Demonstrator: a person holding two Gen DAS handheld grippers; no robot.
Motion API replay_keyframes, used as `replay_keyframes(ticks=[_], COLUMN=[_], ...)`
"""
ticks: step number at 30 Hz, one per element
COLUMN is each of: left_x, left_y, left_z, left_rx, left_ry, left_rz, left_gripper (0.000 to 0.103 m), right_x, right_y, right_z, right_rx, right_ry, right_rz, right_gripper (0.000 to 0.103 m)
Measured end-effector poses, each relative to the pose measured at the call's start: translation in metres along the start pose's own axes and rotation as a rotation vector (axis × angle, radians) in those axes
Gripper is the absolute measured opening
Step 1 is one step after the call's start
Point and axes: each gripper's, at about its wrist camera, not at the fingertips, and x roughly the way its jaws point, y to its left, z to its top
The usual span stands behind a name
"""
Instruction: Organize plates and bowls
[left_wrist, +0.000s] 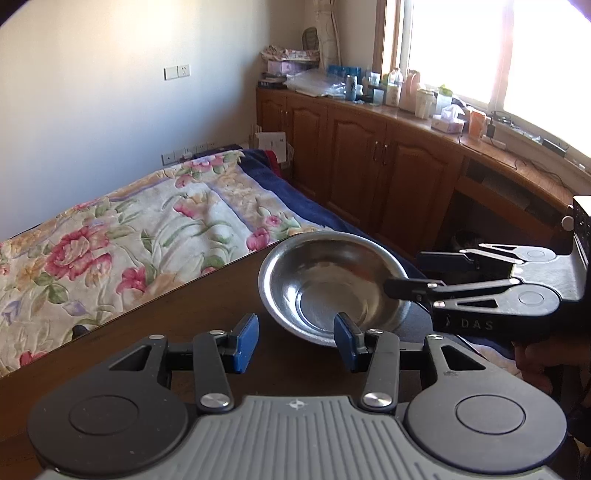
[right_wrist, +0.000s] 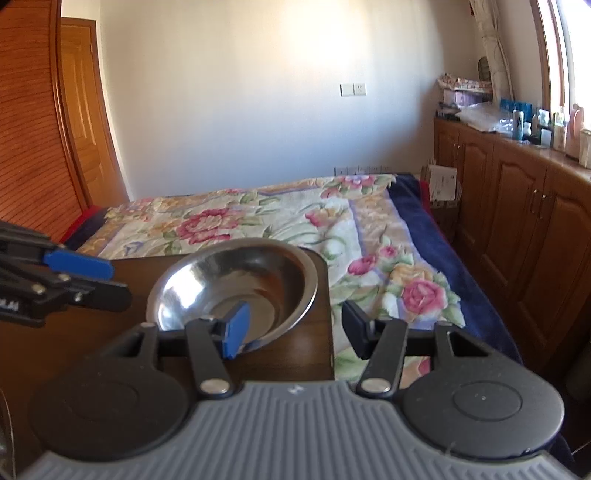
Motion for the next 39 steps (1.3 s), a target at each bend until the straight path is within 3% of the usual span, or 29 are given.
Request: replay_keyframes(ticks=[5, 14, 18, 23, 29, 39], left_x=[0.011, 0.037, 0.041, 0.043, 0.019, -0.037], left_y=[0.001, 0.012, 0.013, 0.015, 0.012, 0.003], left_z=[0.008, 0.010, 0.009, 0.007, 0.009, 0.012], left_rx=[0.001, -0.013, -0.014, -0.036, -0.065, -0.020], left_ry=[0.020, 0.089, 0.100, 0.113, 0.056, -0.049], left_rz=[-0.009, -0.004, -0.003, -0.014, 0.001, 0.044], left_gripper=[0.048, 0.048, 0.032, 0.017, 0.011, 0.011], right_x=[0.004, 0.015, 0.017, 0.015, 0.006, -0.031], right_y=[0.003, 0.002, -0.002, -0.002, -0.001, 0.014], right_z=[0.004, 0.002, 0.000, -0.001, -0.002, 0.014], right_rx=[-0.020, 0.022, 0.056, 0.081, 0.092, 0.071], right_ry=[0.019, 0.070, 0.083, 0.086, 0.067, -0.033], right_rz=[0.010, 0.028, 0.038, 0.052, 0.049, 0.069], right_gripper=[0.054, 0.035, 0.024, 0.019, 0.015, 0.013])
